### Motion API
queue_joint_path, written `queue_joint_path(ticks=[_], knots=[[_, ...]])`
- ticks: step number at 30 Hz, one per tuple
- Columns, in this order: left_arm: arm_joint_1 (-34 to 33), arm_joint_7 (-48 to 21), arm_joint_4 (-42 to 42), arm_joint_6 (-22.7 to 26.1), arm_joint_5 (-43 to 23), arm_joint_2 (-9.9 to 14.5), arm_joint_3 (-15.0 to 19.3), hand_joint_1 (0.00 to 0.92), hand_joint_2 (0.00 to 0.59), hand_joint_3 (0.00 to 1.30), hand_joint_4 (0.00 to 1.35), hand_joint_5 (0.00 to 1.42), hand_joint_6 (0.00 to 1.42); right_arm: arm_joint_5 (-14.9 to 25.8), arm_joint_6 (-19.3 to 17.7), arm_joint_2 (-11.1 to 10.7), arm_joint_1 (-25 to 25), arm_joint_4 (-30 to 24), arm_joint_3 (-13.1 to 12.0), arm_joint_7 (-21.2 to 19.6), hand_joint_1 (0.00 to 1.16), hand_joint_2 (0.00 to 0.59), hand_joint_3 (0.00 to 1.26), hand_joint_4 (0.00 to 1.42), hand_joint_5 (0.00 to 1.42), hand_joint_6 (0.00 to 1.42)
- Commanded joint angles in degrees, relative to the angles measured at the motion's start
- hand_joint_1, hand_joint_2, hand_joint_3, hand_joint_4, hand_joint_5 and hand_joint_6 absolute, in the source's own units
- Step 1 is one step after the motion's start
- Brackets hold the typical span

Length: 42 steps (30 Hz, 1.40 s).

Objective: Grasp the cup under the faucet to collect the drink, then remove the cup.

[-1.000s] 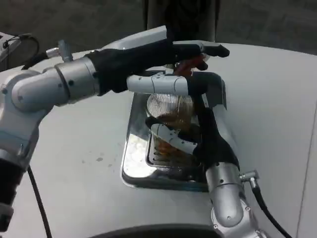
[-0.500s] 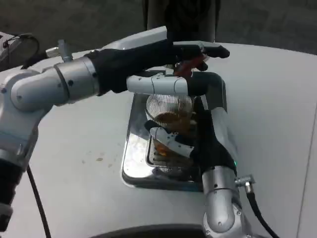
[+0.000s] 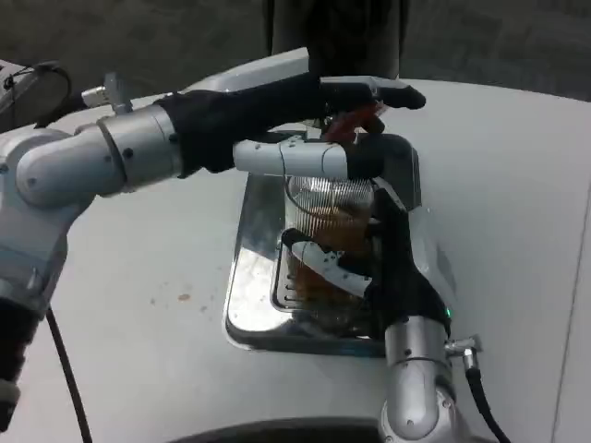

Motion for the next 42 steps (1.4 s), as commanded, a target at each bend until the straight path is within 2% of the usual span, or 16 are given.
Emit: queue_joint_path(ticks=[1,5,12,21,29,33,42], knots=[[2.4,-1.06,0.4,0.4,1.73,1.61,-0.15,0.0,0.0,0.17,0.1,0.2,0.08,1.02,-0.43,2.36,1.4,0.99,0.19,-0.73,0.73,0.256,0.28,0.47,0.56,0.19],[2.71,-0.59,0.22,0.19,1.04,1.55,0.61,0.0,0.0,0.15,0.09,0.21,0.08,1.36,-1.23,2.9,2.28,0.82,0.02,-2.07,0.73,0.256,0.34,0.52,0.6,0.21],[4.72,3.11,-1.47,-1.0,-2.03,0.2,4.92,0.0,0.003,0.06,0.05,0.21,0.12,1.64,-2.08,3.39,3.36,0.1,0.41,-3.78,0.75,0.261,0.44,0.64,0.71,0.24],[6.02,5.86,-3.76,-1.78,-4.16,-1.71,8.62,0.0,0.0,0.06,0.07,0.24,0.16,1.79,-2.97,3.41,4.88,-1.42,0.61,-5.47,0.77,0.256,0.55,0.74,0.79,0.28],[6.62,5.87,-5.4,-1.1,-4.73,-1.98,9.61,0.0,0.0,0.07,0.09,0.26,0.17,2.11,-4.06,3.13,5.95,-2.94,-0.01,-6.1,0.77,0.256,0.58,0.76,0.82,0.3],[7.62,6.0,-6.9,-0.57,-5.49,-1.68,10.29,0.0,0.0,0.07,0.09,0.26,0.17,1.76,-4.29,3.04,7.11,-4.97,-0.31,-6.45,0.78,0.247,0.59,0.78,0.83,0.32],[10.79,6.38,-12.1,2.0,-6.97,-1.32,12.63,0.0,0.004,0.08,0.1,0.27,0.18,2.42,-4.26,2.21,12.57,-12.47,-1.02,-3.86,0.79,0.246,0.63,0.81,0.87,0.34]])
